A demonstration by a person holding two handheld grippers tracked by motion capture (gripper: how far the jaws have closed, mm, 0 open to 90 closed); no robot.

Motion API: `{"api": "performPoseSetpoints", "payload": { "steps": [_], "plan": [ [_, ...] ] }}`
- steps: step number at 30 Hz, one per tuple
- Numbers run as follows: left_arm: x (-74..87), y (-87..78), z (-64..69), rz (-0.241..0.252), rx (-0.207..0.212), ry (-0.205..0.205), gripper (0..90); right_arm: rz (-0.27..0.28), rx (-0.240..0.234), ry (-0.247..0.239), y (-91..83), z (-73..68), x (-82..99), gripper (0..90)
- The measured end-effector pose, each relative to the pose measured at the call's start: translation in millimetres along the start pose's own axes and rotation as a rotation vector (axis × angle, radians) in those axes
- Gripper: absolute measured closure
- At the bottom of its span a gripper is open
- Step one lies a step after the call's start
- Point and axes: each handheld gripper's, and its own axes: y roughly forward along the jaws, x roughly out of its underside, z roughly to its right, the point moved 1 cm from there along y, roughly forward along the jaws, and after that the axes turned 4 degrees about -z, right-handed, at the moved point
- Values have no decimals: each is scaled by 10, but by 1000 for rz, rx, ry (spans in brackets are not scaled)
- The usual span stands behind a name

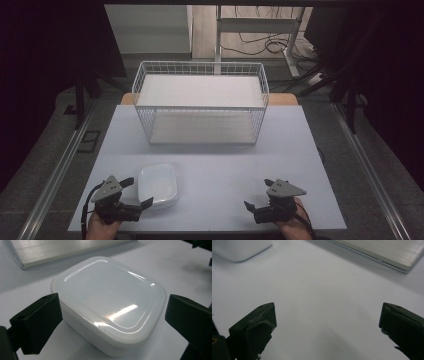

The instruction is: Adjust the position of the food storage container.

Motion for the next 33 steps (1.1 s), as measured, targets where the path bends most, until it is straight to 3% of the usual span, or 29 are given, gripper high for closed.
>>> {"api": "performPoseSetpoints", "payload": {
  "steps": [4, 8, 15, 19, 22, 23, 24, 27, 31, 33],
  "plan": [
    [7, -6, -16, 1, 9, -8, 6, -34, 14, 21, 54, 28, 25, 0],
    [10, -31, -36, 1, 33, -12, 5, -59, 24, -7, 83, -11, 27, 0],
    [-3, -52, -21, -11, 1, 3, 46, -57, 27, -29, 84, -40, 17, 0],
    [3, -161, -65, 9, -29, 7, 95, -55, 29, -20, 76, -34, 17, 0],
    [30, -286, -149, 38, -35, -14, 195, -49, 31, -21, 69, -28, 15, 0],
    [47, -321, -180, 44, -40, -20, 285, -47, 33, -21, 66, -26, 13, 0],
    [62, -343, -205, 43, -46, -25, 285, -47, 33, -21, 66, -26, 13, 0],
    [143, -412, -299, 23, -80, -46, 398, -49, 37, -20, 64, -25, 14, 0],
    [231, -431, -369, -8, -51, -69, 623, -49, 39, -19, 63, -19, 14, 0],
    [263, -399, -375, -60, -50, -70, 730, -53, 40, -21, 65, -18, 16, 0]
  ]
}}
